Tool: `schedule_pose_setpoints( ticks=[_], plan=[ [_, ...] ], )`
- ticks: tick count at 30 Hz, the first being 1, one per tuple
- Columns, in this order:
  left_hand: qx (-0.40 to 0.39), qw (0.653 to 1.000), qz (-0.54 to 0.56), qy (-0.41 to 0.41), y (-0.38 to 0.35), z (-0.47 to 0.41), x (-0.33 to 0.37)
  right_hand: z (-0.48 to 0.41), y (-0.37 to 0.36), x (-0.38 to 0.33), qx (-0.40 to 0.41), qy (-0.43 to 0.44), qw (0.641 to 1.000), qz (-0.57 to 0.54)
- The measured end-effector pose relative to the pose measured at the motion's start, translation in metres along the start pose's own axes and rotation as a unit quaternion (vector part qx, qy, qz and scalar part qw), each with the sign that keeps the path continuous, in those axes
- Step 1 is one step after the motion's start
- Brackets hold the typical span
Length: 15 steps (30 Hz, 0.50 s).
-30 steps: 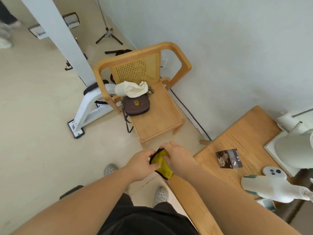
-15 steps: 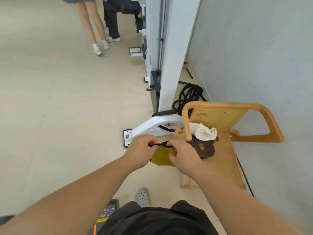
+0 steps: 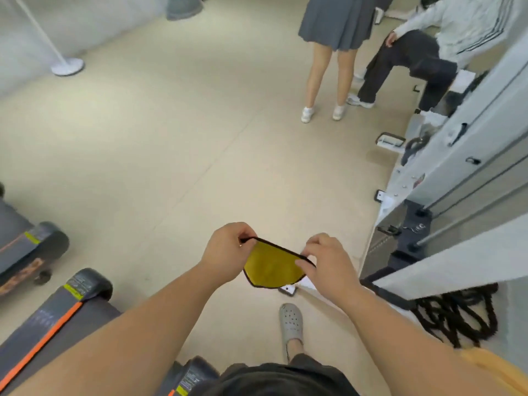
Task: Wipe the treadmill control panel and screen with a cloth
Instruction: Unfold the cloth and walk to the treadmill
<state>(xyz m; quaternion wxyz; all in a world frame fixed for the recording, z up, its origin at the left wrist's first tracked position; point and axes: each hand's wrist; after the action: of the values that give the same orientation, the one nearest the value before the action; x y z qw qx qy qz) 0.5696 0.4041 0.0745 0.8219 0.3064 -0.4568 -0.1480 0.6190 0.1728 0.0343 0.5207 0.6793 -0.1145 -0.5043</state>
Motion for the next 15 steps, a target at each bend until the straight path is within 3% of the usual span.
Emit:
schedule_pose_setpoints(
  ticks=[6, 15],
  plan=[
    [0.093, 0.984, 0.059, 0.138, 0.053, -0.047, -0.010, -0.125, 0.023, -0.005, -0.143, 0.051, 0.988, -0.021],
    [0.206, 0.921, 0.190, 0.269, 0.143, -0.088, -0.083, -0.283, -0.015, -0.099, -0.198, 0.158, 0.964, -0.076]
  ],
)
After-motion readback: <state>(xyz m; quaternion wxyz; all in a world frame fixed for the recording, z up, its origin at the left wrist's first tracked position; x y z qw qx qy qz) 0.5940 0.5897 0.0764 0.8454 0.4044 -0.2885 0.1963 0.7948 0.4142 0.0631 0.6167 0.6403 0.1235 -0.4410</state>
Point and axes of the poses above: each hand's wrist, its own z-axis away from the middle knuckle, its own y-axis out of the back of the hand, x = y × z, and after that the axes turned 13 degrees about y, right-handed
